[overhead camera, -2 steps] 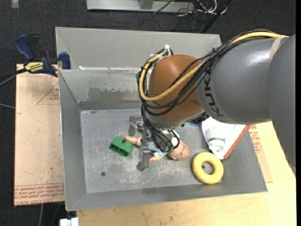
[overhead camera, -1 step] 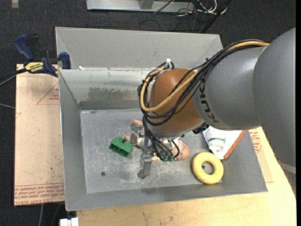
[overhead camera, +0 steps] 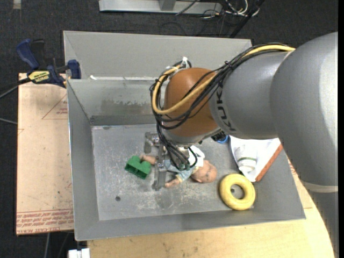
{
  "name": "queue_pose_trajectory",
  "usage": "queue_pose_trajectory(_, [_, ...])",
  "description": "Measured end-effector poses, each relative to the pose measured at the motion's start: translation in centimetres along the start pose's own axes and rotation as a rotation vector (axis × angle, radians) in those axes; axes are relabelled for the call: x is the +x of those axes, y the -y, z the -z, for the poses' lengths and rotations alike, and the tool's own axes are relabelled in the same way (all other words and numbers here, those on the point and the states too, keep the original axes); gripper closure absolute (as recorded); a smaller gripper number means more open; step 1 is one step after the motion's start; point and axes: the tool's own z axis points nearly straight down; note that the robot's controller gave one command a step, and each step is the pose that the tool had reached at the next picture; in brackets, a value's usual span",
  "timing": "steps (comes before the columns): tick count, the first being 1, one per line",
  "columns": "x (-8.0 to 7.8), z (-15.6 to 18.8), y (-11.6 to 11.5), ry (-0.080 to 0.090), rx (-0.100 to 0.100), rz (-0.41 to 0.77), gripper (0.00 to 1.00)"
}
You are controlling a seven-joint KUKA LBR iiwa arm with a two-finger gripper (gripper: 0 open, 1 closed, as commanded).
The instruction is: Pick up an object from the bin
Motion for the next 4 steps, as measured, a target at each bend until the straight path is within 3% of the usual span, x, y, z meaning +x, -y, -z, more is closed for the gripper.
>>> queue_pose_trajectory(1, [-2.8,-3.4,-2.1,-0.002,-0.002,0.220,1.00])
queue_pose_trajectory(3, [-2.6,-1.4,-2.2,-0.003,-0.003,0.241,1.00])
queue_pose_trajectory(4, [-3.4,8.3,-2.1,0.002,-0.003,0.259,0.00])
